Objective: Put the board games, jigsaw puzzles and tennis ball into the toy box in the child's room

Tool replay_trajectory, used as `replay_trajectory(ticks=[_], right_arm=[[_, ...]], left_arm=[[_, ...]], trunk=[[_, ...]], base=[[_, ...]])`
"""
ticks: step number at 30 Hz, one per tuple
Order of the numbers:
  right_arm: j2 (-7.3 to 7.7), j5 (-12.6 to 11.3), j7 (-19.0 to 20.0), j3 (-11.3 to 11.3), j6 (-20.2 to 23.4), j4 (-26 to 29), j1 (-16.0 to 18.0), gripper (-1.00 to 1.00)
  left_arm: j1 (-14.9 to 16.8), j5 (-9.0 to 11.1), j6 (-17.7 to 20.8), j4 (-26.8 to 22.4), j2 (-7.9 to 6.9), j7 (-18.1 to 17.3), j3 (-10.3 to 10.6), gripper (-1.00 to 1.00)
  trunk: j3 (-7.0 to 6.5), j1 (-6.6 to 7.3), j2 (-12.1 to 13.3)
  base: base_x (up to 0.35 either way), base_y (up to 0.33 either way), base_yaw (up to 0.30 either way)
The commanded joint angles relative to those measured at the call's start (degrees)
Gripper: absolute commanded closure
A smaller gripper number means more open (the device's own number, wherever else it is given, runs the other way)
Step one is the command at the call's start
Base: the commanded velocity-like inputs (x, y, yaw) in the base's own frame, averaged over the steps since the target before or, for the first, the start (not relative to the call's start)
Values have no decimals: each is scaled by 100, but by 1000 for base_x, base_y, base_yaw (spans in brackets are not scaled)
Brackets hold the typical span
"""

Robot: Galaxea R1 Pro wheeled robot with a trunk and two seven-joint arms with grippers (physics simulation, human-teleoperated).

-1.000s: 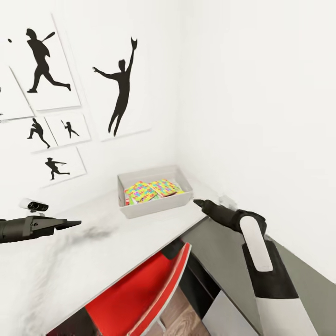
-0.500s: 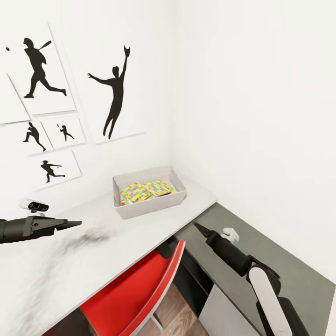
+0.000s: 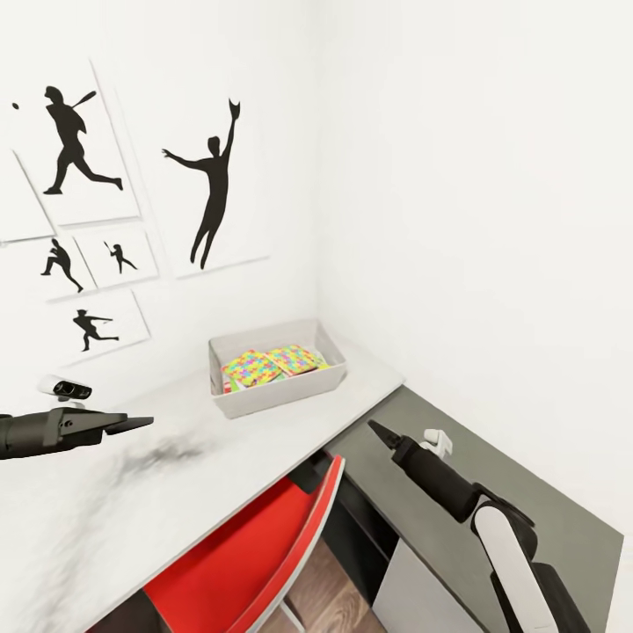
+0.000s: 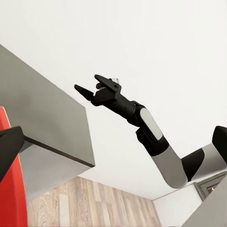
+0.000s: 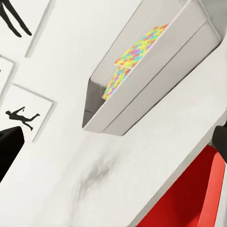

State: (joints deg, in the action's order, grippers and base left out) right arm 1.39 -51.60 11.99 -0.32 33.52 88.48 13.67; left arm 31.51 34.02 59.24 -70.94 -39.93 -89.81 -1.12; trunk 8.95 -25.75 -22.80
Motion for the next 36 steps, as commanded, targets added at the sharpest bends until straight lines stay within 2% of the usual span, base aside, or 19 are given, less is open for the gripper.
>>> replay_trajectory(ticks=[1, 28, 36], right_arm=[[3, -17, 8, -3, 25, -1, 5, -100], [15, -17, 84, -56, 32, -9, 4, -100], [12, -17, 84, -56, 32, -13, 4, -100]], left_arm=[[5, 1, 64, 0, -1, -19, 5, -100], [4, 0, 76, -16, 2, -19, 25, -100], [4, 0, 76, -16, 1, -19, 25, -100]], trunk=[[3, -4, -12], [-241, -4, -12], [-314, -4, -12]], base=[[0, 0, -17], [-47, 0, -1], [-154, 39, 0]])
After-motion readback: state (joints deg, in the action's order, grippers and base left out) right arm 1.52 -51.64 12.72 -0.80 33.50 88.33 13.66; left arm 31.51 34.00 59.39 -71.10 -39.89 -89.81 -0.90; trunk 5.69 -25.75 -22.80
